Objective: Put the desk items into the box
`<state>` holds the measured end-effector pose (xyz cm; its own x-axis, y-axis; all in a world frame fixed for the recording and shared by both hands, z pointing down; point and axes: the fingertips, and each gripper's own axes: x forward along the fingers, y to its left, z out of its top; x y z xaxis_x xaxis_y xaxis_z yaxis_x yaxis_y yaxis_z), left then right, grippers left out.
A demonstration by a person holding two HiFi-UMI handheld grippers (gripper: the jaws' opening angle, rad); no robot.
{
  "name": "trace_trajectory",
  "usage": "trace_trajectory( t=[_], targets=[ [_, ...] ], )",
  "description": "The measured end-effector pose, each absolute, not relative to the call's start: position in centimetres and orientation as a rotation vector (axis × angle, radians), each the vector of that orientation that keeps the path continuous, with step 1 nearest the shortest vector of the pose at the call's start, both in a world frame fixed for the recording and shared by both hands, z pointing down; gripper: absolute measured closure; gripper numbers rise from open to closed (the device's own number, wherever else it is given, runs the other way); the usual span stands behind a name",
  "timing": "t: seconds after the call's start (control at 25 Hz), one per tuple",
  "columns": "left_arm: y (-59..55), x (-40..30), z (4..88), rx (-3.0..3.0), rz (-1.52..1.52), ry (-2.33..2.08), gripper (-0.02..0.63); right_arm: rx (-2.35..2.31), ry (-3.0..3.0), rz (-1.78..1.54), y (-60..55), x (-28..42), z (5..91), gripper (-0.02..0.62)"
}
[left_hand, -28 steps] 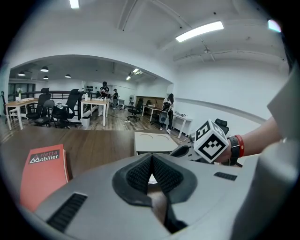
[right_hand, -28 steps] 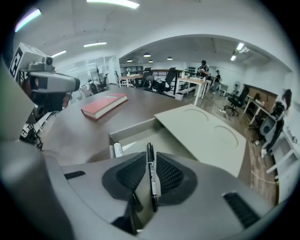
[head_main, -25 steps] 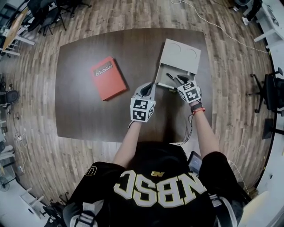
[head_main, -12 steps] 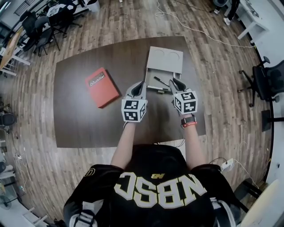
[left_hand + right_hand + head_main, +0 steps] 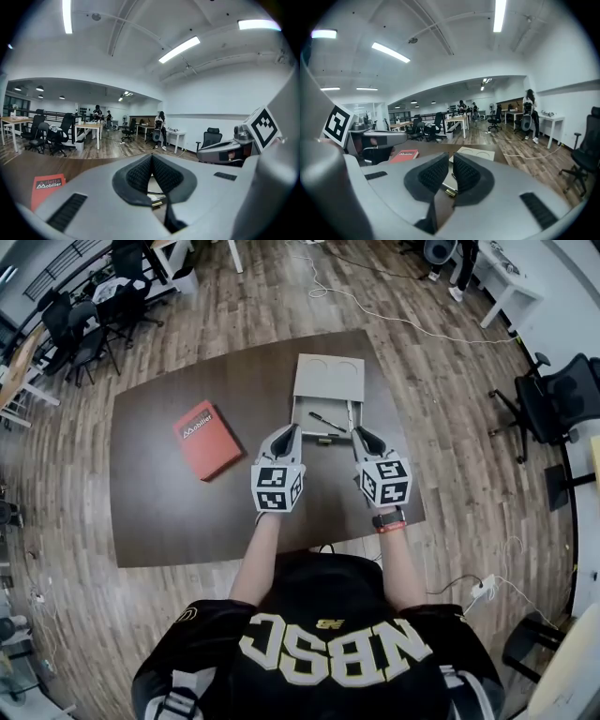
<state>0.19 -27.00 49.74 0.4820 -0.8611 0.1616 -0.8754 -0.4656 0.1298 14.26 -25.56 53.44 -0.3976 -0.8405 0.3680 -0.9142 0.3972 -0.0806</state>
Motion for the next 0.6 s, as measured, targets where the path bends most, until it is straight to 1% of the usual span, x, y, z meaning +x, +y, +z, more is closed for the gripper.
trace_trajectory(
  t=[0.08, 0.16, 0.6],
  targets=[
    [-26.7, 0.4, 49.3, 2.542, 0.099, -1.510, 0.592, 1.569, -2.391, 0.377, -25.0, 14.5, 52.9, 0.562],
    [-26.2, 0.6, 49.1, 2.550, 0.087, -1.517, 0.592, 1.619, -2.384, 0.350, -24.4, 14.9, 52.4, 0.586],
    [-24.3, 1.9, 48.3, 2.589, 0.065, -1.555, 0.592, 1.702, -2.441, 0.334, -22.4, 15.5, 50.8, 0.586]
  ],
)
